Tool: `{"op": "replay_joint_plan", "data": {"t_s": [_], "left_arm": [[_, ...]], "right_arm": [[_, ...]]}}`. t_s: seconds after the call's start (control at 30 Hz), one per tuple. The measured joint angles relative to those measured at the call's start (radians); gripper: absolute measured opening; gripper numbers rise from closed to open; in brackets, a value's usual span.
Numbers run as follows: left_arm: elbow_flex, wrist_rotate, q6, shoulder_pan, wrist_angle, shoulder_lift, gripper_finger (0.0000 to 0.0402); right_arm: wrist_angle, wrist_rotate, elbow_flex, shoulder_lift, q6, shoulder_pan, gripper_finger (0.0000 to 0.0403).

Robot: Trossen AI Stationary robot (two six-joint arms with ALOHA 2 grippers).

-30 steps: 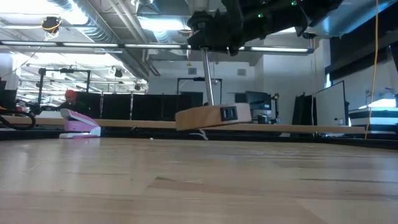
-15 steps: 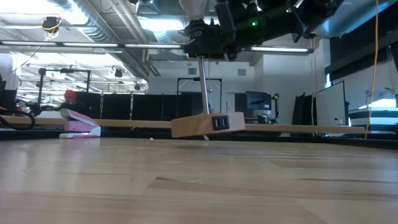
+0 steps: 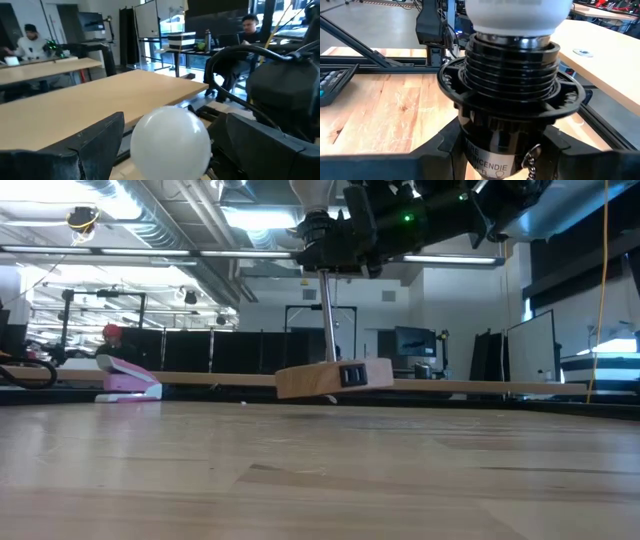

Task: Screw lightbulb
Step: Insert the white lightbulb into the brown lamp

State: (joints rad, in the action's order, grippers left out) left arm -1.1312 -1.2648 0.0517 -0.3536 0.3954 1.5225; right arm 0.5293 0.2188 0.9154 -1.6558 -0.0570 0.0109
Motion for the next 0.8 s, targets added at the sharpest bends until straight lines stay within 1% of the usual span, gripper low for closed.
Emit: {"op": "replay_joint_plan", "data": {"t_s": [0.17, 0.27, 0.47, 0.63, 0.8], "left_arm": [[-0.009, -0.004, -0.017, 0.023, -0.004, 0.032, 0.0341], [-0.008, -0.004, -0.074, 0.035, -0.04, 0.033, 0.0341], [-0.008, -0.006, -0.141, 0.041, -0.08, 0.027, 0.0338], [-0.008, 0.008, -0.221, 0.044, -0.141, 0.026, 0.0308], [-0.008, 0.03, -0.222, 0.045, -0.15, 0.026, 0.0262]], "right_arm": [[-0.002, 0.0, 0.0, 0.0, 0.0, 0.001, 0.0149], [-0.005, -0.001, 0.0, 0.0, 0.0, 0.002, 0.0149], [-0.008, -0.001, 0.0, 0.0, 0.0, 0.002, 0.0149], [-0.007, -0.001, 0.0, 0.0, -0.001, 0.002, 0.0149], [-0.008, -0.001, -0.001, 0.0, -0.004, 0.002, 0.0149]]}}
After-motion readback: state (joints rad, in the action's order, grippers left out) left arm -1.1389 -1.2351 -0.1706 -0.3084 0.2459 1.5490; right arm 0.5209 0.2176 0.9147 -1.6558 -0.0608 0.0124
